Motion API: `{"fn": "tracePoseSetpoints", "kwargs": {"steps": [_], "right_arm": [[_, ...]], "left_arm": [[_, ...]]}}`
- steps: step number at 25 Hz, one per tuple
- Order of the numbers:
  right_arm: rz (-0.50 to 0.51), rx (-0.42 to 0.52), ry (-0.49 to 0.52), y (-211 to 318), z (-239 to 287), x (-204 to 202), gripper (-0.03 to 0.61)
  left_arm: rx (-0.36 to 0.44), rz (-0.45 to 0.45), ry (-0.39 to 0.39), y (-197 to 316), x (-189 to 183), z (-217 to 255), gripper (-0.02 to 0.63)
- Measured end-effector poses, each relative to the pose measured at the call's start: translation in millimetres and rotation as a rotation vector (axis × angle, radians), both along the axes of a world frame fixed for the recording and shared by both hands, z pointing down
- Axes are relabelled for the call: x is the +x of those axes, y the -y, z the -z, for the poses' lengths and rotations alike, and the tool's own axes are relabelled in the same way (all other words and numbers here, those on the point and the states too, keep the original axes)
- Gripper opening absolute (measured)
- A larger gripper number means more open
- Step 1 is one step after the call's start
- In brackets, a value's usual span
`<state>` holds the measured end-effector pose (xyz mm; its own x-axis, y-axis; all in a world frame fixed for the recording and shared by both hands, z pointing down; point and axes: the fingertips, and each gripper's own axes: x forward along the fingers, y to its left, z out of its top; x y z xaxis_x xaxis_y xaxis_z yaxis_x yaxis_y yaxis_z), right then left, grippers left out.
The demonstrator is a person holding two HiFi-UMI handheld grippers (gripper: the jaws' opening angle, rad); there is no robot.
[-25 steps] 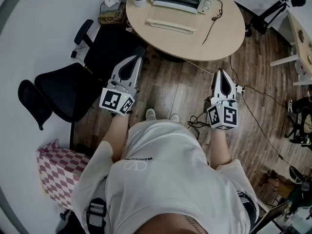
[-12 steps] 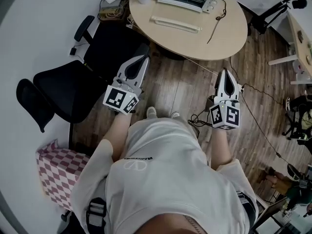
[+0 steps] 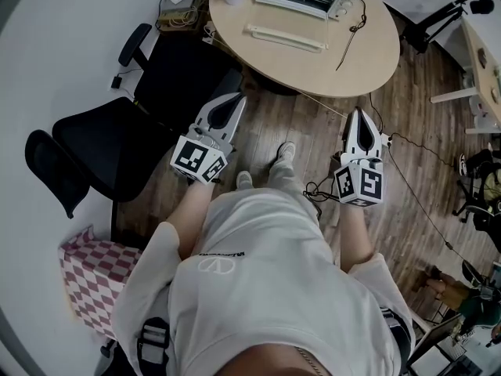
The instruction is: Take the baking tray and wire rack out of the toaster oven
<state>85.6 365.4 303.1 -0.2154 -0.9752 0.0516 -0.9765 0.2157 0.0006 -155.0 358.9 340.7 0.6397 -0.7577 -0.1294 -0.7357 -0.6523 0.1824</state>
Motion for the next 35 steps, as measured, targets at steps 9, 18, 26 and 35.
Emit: {"fn": "tracePoseSetpoints", "kwargs": {"steps": [9,18,26,35], "right_arm": [[0.054,0.007,0.020,45.7,-4.1,5.0,-0.005],[0.139,-0.026,0.040,124.1,-18.0,30.8,-0.005],[0.207,-0.038,0.064,202.7,-24.4,68.0,-0.005],[0.321,-0.049,0.072,260.2,-29.4,83.0,-0.005]], "left_arm": [[0.014,0.009,0.009,39.7,22.0,6.6,0.002],[-0.007,0.021,0.024,112.0,72.7,2.5,0.002],[-0.002,0.038,0.041,182.2,129.1,6.7,0.002],[-0.028,0.111,0.048,223.2,160.8,2.3,0.002]]}}
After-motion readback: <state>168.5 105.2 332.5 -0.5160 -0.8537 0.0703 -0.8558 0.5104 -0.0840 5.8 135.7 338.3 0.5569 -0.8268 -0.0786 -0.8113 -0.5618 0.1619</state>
